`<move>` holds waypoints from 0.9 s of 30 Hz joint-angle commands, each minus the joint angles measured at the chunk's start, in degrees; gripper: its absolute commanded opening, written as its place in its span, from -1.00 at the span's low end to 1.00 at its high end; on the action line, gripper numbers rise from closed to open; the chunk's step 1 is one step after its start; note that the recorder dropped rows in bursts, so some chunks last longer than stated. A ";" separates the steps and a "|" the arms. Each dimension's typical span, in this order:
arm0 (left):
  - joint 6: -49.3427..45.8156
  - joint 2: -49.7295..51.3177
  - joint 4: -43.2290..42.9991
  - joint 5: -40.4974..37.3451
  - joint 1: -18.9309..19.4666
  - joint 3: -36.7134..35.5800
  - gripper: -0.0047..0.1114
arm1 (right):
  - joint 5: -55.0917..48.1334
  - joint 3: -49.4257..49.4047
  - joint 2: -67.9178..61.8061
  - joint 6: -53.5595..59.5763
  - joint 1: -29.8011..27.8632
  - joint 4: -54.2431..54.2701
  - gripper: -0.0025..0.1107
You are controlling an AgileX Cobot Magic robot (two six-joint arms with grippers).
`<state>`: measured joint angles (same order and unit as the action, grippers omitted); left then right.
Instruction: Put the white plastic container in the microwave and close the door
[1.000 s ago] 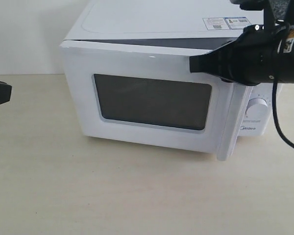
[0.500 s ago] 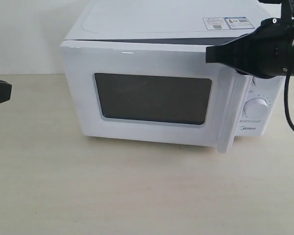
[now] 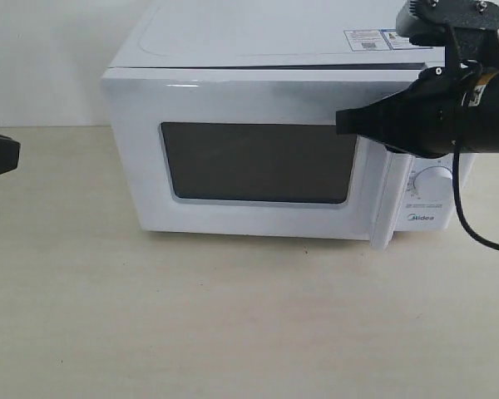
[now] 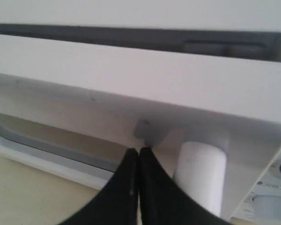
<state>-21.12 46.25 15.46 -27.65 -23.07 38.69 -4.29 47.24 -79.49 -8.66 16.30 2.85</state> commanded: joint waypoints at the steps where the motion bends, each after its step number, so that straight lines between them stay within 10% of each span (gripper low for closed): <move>1: 0.67 -0.35 0.13 1.63 0.13 -0.17 -0.84 | 3.05 0.45 2.33 -0.09 -0.45 -0.20 -0.96; 27: 0.67 -0.35 0.13 1.14 0.13 -0.17 -0.84 | -6.22 7.32 3.59 3.36 1.44 -0.99 -0.96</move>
<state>-21.12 46.25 15.46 -26.79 -23.07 38.69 -7.46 54.79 -78.51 -7.49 16.38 2.67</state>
